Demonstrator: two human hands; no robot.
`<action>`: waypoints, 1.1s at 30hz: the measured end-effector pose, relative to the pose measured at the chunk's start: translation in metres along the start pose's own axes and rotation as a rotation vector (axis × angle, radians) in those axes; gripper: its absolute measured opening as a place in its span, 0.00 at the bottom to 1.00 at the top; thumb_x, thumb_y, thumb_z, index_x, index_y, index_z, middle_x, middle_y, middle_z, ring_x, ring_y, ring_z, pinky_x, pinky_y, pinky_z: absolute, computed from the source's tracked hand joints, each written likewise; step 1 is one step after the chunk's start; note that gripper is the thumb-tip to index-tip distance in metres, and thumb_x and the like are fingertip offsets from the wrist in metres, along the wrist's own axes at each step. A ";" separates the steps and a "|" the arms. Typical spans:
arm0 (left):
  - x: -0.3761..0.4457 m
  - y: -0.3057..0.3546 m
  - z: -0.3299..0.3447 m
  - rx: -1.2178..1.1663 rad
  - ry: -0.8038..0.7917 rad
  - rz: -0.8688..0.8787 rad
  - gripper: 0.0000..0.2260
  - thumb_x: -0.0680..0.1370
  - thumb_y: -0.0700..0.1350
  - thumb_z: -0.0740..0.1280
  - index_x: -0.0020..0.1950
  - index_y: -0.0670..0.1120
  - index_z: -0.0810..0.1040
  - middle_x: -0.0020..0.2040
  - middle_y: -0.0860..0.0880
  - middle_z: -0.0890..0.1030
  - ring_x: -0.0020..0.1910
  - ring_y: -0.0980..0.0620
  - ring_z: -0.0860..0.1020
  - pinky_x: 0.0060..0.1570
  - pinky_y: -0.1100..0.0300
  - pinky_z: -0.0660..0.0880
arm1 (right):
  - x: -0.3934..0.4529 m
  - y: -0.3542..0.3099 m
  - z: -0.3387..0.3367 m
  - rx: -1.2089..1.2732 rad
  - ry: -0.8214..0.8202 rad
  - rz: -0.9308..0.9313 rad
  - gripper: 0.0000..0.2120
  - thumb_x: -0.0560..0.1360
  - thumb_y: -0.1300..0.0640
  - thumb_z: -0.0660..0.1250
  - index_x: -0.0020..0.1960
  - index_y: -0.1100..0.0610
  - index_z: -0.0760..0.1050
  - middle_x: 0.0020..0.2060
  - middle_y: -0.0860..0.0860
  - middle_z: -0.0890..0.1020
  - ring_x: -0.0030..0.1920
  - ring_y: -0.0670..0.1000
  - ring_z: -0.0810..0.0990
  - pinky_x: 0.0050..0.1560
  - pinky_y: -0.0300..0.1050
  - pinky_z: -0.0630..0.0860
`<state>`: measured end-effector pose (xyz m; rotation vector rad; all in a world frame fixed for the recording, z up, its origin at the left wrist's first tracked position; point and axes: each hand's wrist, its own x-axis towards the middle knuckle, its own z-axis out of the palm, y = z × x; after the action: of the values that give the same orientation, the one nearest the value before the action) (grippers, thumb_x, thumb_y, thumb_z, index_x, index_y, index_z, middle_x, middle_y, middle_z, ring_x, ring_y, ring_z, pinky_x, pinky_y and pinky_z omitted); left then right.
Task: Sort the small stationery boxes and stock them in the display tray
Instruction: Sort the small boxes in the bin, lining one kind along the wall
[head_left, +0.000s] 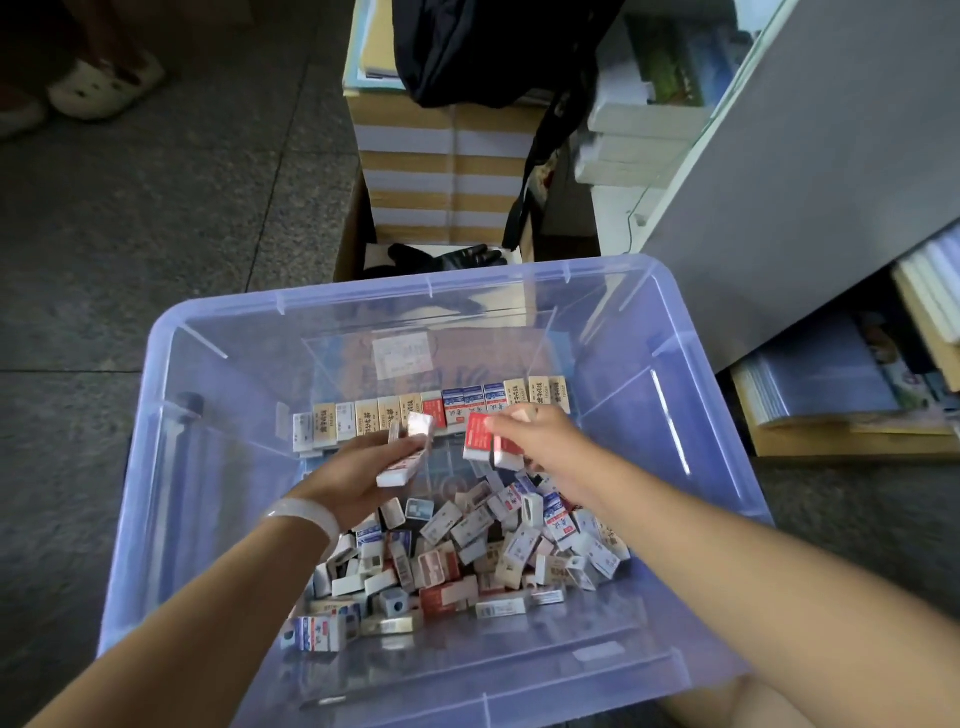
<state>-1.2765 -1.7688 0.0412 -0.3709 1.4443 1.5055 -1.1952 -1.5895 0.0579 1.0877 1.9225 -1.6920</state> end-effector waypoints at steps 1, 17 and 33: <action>-0.002 0.002 0.001 -0.065 -0.022 -0.010 0.05 0.74 0.38 0.68 0.49 0.39 0.76 0.39 0.46 0.80 0.35 0.55 0.78 0.35 0.65 0.77 | 0.002 0.000 0.001 0.086 0.054 0.048 0.09 0.75 0.53 0.68 0.53 0.54 0.77 0.40 0.49 0.80 0.35 0.45 0.74 0.30 0.36 0.66; -0.044 0.010 0.022 0.109 -0.263 0.139 0.08 0.76 0.37 0.64 0.53 0.37 0.78 0.43 0.41 0.83 0.36 0.50 0.82 0.36 0.61 0.79 | -0.029 -0.013 0.019 0.138 0.040 -0.014 0.11 0.75 0.49 0.67 0.53 0.55 0.78 0.30 0.49 0.74 0.29 0.46 0.69 0.31 0.39 0.68; -0.043 0.007 0.071 0.303 -0.280 0.160 0.06 0.78 0.37 0.64 0.54 0.37 0.76 0.45 0.40 0.82 0.40 0.47 0.79 0.38 0.59 0.78 | -0.060 -0.003 -0.023 -0.079 0.089 -0.276 0.10 0.75 0.55 0.67 0.56 0.50 0.78 0.55 0.46 0.79 0.53 0.45 0.78 0.47 0.35 0.74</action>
<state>-1.2341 -1.7223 0.0961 0.1377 1.4717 1.3713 -1.1539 -1.5862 0.1074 0.9167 2.2643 -1.7126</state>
